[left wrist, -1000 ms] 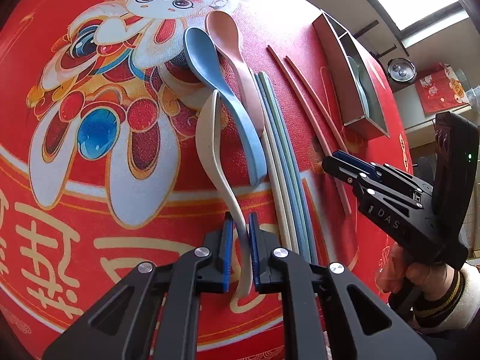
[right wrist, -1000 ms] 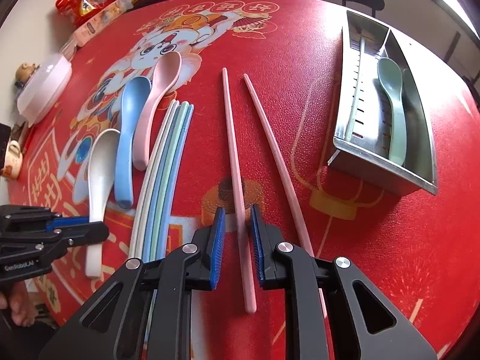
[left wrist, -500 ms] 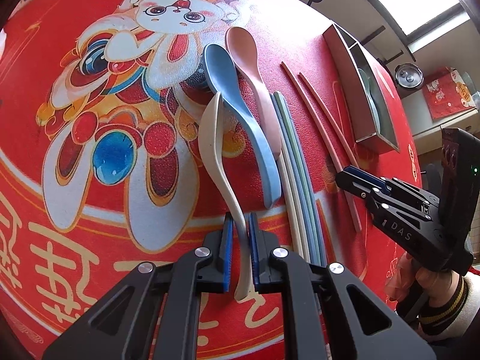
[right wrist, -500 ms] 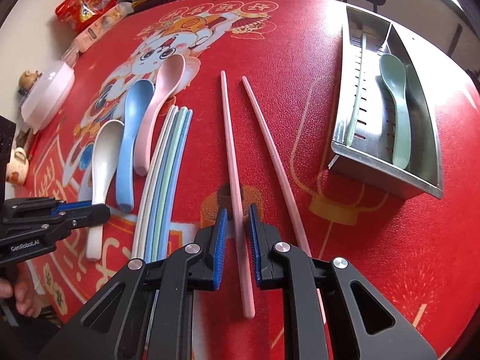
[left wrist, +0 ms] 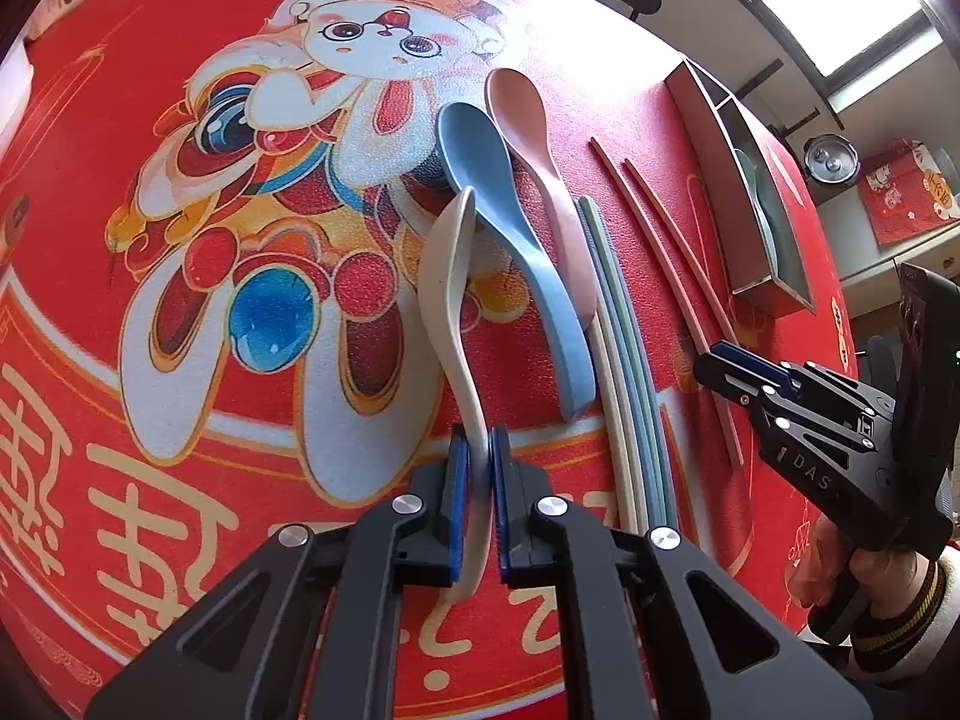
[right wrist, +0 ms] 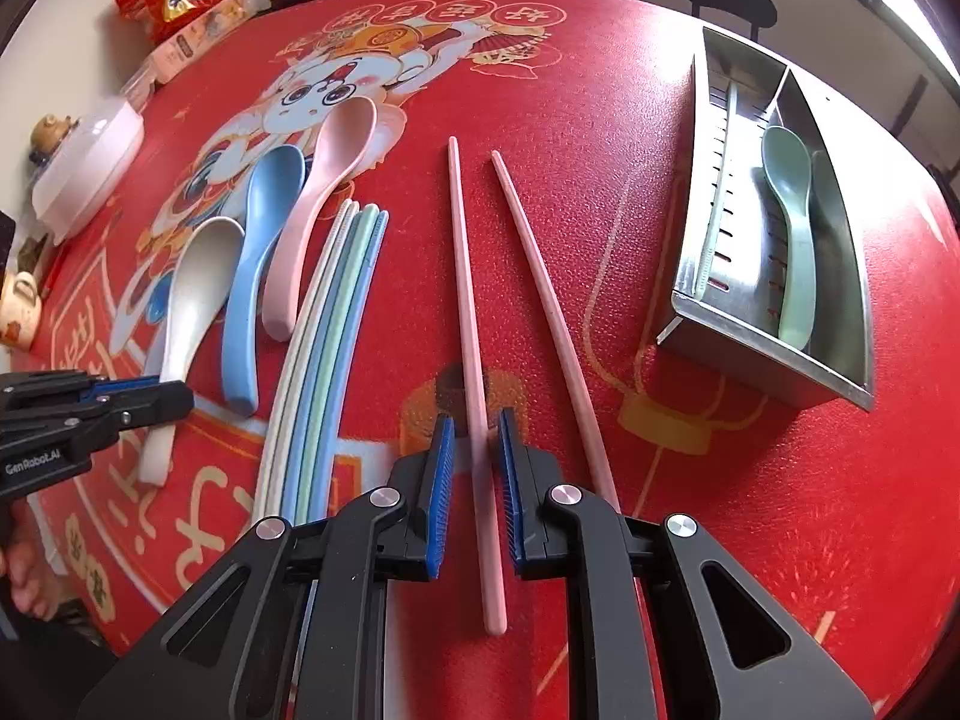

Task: Organize utensils
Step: 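Grasp a pink chopstick with the right tool while the left tool grasps the white spoon, then lift the pink chopstick and white spoon and carry both toward the steel caddy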

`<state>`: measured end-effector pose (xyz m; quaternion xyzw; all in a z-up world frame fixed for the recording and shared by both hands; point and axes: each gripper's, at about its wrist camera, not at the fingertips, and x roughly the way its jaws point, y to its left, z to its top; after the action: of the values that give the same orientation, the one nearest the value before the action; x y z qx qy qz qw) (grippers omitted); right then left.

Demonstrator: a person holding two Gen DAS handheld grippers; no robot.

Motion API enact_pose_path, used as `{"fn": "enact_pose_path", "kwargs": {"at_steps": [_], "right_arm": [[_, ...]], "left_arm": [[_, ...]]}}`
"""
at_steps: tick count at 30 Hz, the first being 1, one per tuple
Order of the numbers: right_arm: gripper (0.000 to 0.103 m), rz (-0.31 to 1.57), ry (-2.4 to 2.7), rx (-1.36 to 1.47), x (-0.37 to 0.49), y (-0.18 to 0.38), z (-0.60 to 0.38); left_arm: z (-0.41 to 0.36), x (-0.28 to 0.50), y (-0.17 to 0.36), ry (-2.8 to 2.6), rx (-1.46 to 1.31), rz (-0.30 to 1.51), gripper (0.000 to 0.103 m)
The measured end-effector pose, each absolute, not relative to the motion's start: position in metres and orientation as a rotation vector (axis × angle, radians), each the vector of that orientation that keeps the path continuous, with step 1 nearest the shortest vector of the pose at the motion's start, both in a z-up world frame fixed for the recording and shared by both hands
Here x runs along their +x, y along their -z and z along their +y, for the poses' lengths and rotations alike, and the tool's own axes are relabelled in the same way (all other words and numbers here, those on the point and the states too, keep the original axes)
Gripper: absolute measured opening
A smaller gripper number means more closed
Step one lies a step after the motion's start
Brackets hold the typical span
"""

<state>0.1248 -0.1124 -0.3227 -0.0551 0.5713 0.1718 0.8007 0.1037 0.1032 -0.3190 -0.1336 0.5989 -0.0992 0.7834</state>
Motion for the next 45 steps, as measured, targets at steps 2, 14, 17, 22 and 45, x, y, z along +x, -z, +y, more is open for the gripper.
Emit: {"fn": "enact_pose_path", "kwargs": {"at_steps": [2, 14, 17, 22, 45], "right_arm": [[0.015, 1.229, -0.371, -0.129, 0.124, 0.323, -0.110], [0.017, 1.317, -0.381, -0.139, 0.142, 0.324, -0.098], [0.017, 1.315, -0.380, -0.146, 0.141, 0.324, -0.097], [0.007, 1.310, -0.369, -0.136, 0.138, 0.324, -0.097], [0.007, 1.252, -0.422, 0.174, 0.115, 0.289, -0.131]], "left_arm": [[0.106, 0.103, 0.318, 0.201, -0.272, 1.292, 0.007], [0.113, 0.101, 0.318, 0.190, -0.268, 1.286, 0.007], [0.114, 0.100, 0.318, 0.192, -0.277, 1.283, 0.007], [0.115, 0.100, 0.318, 0.195, -0.281, 1.281, 0.007], [0.117, 0.099, 0.282, 0.262, -0.319, 1.224, 0.006]]}}
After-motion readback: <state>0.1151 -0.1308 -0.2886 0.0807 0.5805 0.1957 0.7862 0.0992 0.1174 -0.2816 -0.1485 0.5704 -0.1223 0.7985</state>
